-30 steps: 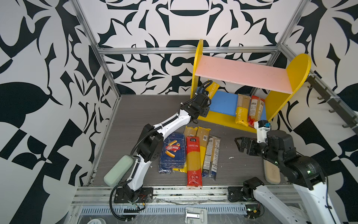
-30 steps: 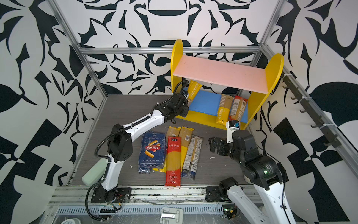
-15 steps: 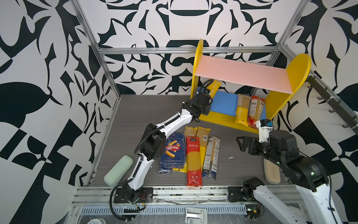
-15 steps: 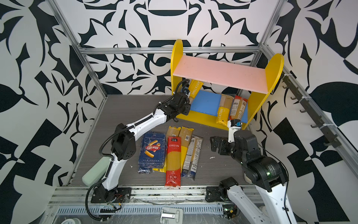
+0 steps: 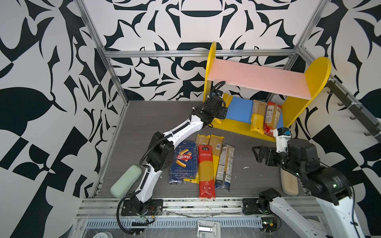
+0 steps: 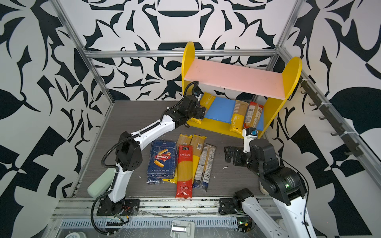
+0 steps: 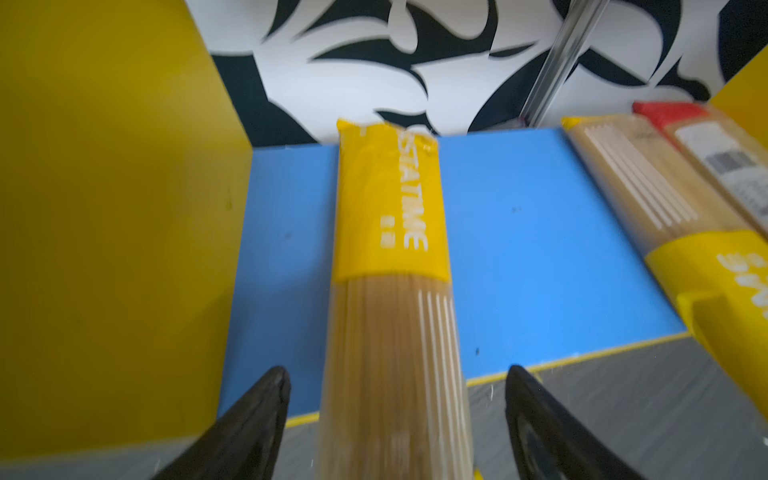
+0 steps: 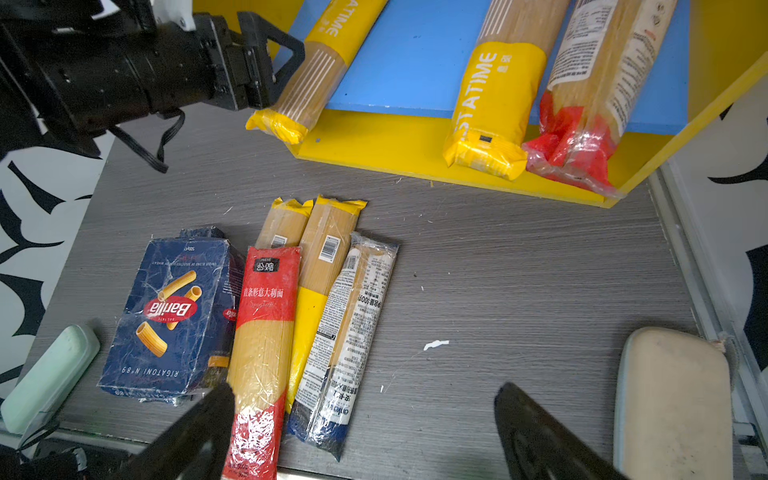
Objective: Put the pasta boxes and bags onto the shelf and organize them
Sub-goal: 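Release the PASTATIME bag on the blue shelf with the left gripper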
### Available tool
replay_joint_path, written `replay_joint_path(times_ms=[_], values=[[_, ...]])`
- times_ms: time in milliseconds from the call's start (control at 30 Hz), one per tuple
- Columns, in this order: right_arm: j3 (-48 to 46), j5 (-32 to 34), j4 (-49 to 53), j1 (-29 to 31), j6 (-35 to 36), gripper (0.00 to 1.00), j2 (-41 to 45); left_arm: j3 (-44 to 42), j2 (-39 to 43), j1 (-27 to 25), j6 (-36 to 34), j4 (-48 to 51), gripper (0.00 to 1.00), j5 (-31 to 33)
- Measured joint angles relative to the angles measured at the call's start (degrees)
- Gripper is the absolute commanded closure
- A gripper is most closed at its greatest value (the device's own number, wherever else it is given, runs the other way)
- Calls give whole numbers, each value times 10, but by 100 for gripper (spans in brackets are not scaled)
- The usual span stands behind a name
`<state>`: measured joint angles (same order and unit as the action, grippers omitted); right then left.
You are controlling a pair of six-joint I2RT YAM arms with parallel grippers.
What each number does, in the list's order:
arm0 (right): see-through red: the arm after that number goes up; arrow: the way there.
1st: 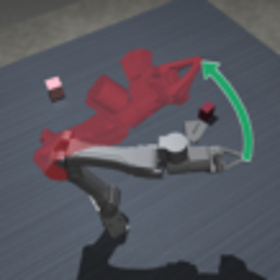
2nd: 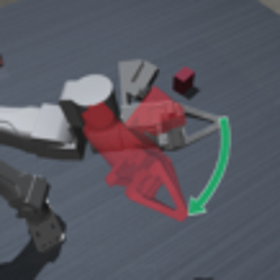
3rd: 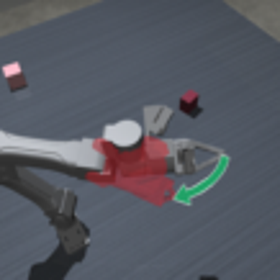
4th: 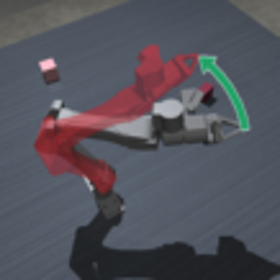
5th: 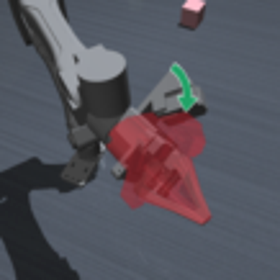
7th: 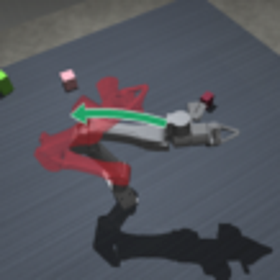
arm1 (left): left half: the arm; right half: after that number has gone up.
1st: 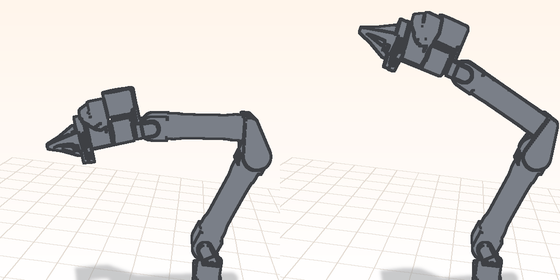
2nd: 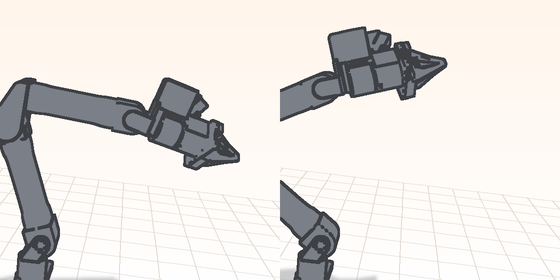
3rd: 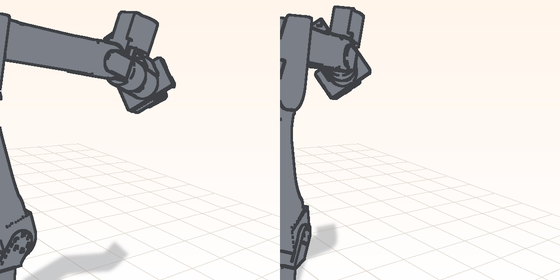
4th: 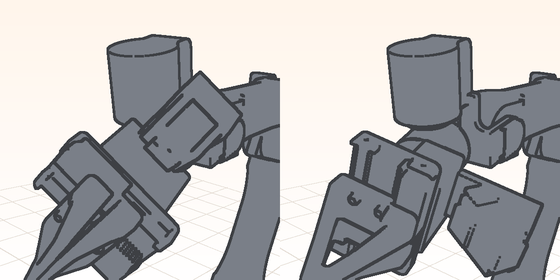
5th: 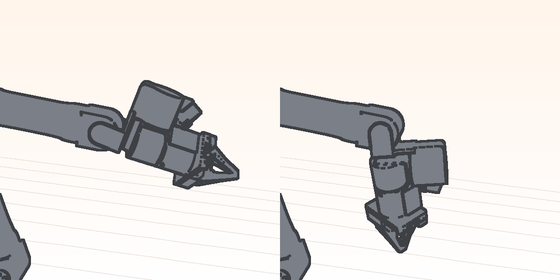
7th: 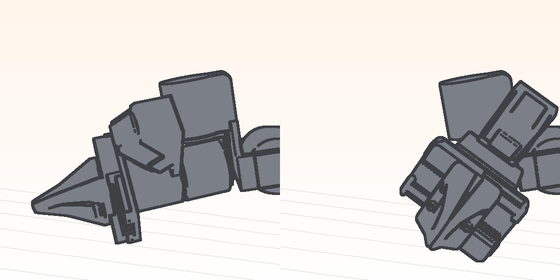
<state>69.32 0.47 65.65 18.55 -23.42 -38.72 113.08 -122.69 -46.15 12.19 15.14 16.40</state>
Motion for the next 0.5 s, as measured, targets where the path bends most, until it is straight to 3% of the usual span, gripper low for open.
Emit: replay_joint_path(times_ms=[267,500], values=[[-2,-2,9,0,-13,1,-1,-167,141,-19,18,-14,16,10],[-45,-24,8,0,-41,8,13,-325,305,-60,31,-22,16,51]])
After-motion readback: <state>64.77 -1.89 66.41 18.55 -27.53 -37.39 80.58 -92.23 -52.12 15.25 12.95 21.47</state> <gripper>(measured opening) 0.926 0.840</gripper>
